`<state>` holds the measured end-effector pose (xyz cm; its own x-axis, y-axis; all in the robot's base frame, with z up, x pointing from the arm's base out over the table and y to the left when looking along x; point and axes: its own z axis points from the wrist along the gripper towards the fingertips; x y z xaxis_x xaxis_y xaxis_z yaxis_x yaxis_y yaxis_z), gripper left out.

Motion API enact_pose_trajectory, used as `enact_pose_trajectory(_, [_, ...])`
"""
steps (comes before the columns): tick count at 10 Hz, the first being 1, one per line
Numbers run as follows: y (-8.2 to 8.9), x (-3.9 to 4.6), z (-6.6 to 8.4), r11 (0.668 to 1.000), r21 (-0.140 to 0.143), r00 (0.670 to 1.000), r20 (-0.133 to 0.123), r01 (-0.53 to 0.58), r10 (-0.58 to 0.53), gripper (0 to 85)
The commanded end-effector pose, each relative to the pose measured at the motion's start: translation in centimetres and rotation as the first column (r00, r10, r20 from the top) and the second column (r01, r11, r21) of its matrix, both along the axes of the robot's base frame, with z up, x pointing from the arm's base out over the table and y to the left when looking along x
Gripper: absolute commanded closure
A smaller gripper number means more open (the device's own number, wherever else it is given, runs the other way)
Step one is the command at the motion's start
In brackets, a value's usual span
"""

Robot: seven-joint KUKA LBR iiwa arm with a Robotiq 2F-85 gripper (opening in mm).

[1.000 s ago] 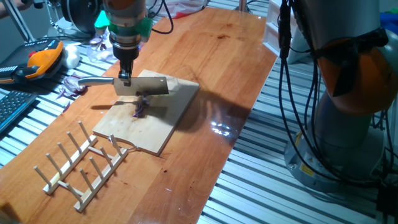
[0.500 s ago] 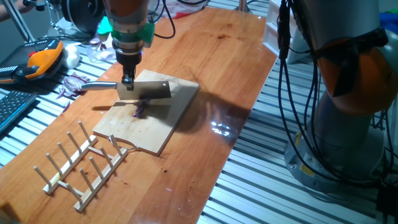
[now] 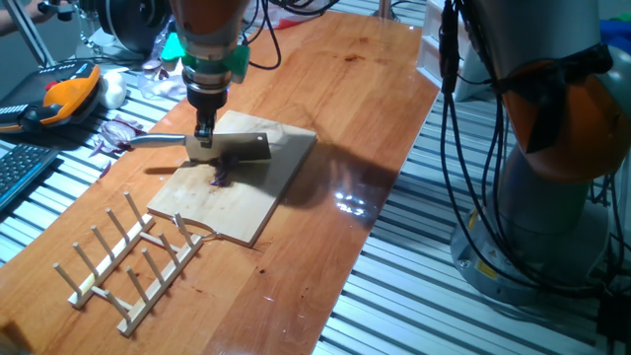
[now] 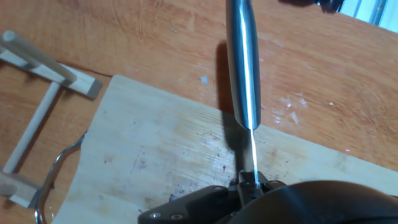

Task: Chop the onions

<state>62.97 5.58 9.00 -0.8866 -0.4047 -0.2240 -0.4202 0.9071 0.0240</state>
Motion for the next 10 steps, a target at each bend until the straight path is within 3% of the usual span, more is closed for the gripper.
enact_pose_trajectory(1, [0.1,0.16,0.6,1.000,-0.004,1.000,-0.006,-0.002,0.002,85.0])
enact_pose_trajectory(3, [-0.4,0.76,2.7,1.000,-0.007,0.999,-0.031,-0.007,0.007,85.0])
enact_pose_trajectory(5, [-0.8,1.17,3.2,1.000,-0.017,1.000,-0.030,-0.008,0.008,85.0])
enact_pose_trajectory(10, [-1.2,0.83,0.9,1.000,-0.008,1.000,0.001,-0.006,0.006,85.0])
